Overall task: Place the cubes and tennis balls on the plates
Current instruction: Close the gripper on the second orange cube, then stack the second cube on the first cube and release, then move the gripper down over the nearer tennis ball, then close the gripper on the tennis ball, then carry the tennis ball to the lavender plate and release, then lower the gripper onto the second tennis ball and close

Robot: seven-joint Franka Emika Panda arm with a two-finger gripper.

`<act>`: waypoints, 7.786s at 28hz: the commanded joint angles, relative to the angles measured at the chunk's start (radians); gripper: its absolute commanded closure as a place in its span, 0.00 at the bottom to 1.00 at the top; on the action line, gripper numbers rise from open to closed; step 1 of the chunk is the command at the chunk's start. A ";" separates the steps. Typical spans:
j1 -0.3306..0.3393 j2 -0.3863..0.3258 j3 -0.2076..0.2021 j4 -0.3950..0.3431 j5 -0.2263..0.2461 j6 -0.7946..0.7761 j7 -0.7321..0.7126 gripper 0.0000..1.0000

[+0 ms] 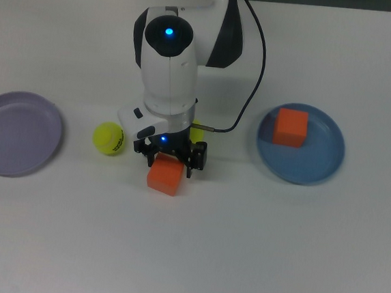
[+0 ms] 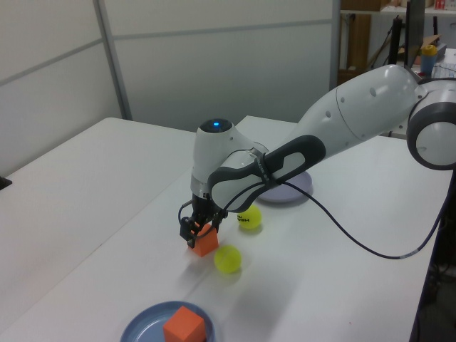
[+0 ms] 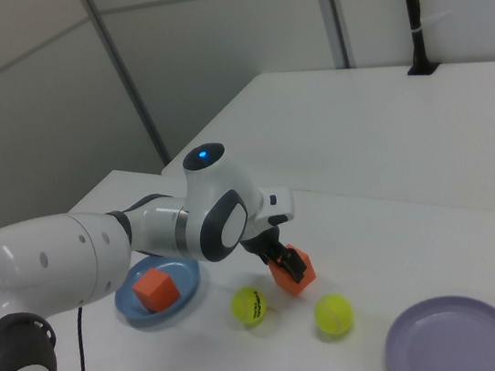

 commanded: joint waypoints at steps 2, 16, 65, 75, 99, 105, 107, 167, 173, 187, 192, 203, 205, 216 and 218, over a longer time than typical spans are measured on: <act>0.001 0.009 0.002 0.015 0.015 0.008 -0.021 1.00; 0.087 -0.123 0.048 0.012 0.029 -0.066 0.034 1.00; 0.195 -0.307 0.157 -0.015 0.033 -0.396 0.200 0.00; 0.127 -0.335 -0.020 -0.011 0.172 -0.424 0.062 0.00; 0.092 -0.221 -0.095 -0.152 0.173 -0.266 -0.069 0.00; 0.096 -0.197 -0.095 -0.164 0.170 -0.246 -0.069 0.00; 0.098 -0.191 -0.095 -0.179 0.170 -0.226 -0.069 0.00; -0.152 -0.083 -0.328 -0.075 0.262 -0.003 -0.268 1.00; -0.151 -0.089 -0.328 -0.077 0.258 -0.015 -0.265 0.00; -0.071 -0.221 -0.239 -0.075 0.258 -0.229 -0.222 0.00; -0.039 -0.208 -0.192 -0.083 0.256 -0.229 -0.204 0.00; -0.045 -0.142 -0.172 -0.092 0.250 -0.213 -0.210 0.00; -0.046 -0.143 -0.175 -0.092 0.241 -0.212 -0.207 0.00; -0.071 -0.139 -0.181 -0.101 0.207 -0.209 -0.207 0.00; -0.076 -0.134 -0.181 -0.104 0.196 -0.207 -0.207 0.00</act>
